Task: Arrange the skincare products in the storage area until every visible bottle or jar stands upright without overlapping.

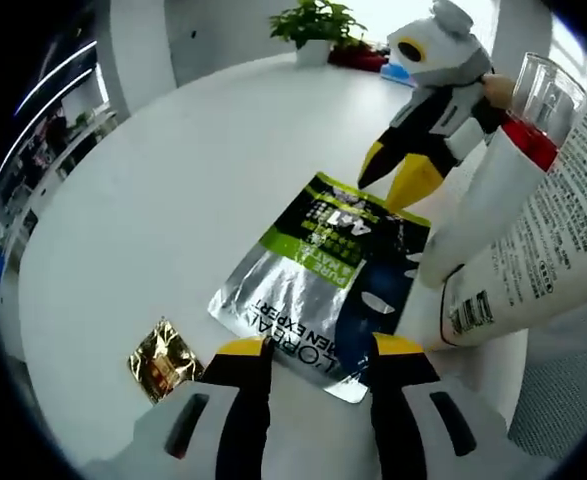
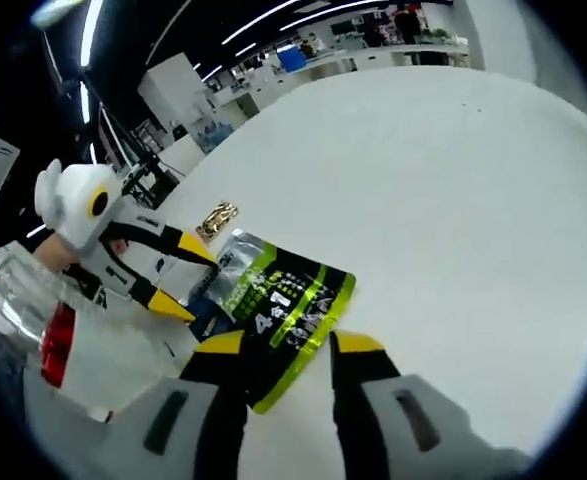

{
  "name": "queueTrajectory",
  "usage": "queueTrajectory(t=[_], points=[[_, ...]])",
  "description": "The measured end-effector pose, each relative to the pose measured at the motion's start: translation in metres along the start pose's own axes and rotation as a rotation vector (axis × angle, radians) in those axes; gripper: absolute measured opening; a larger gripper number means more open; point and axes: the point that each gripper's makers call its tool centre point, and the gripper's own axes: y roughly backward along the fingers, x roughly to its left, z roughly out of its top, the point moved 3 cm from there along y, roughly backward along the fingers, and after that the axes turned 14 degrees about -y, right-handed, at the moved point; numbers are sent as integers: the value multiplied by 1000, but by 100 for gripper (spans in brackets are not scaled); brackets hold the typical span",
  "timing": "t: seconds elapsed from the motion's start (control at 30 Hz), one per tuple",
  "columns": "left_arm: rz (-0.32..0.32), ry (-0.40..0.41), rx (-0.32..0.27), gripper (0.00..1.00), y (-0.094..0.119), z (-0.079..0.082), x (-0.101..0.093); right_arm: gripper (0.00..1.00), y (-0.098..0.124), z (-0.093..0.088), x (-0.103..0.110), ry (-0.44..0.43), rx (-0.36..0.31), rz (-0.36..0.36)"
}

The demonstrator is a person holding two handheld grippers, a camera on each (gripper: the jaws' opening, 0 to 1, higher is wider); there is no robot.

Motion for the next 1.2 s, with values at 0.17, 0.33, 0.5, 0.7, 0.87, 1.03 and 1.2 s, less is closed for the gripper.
queueTrajectory(t=[0.17,0.33,0.5,0.7,0.87,1.03,1.2], points=[[4,12,-7,34,0,0,0,32,1,4,-5,-120,-39,69],[4,21,-9,33,0,0,1,32,3,1,-5,-222,-63,158],[5,28,-14,32,0,0,1,31,5,-1,-6,-350,-81,257],[6,28,-16,32,0,0,1,30,7,-5,-2,-500,-104,346],[9,34,-22,32,0,-1,2,30,10,-6,3,-628,-136,410],[9,33,-23,32,-1,0,2,27,9,-3,-4,-666,-148,430],[7,24,-34,32,-2,2,1,24,-1,-9,14,-621,-82,451]])
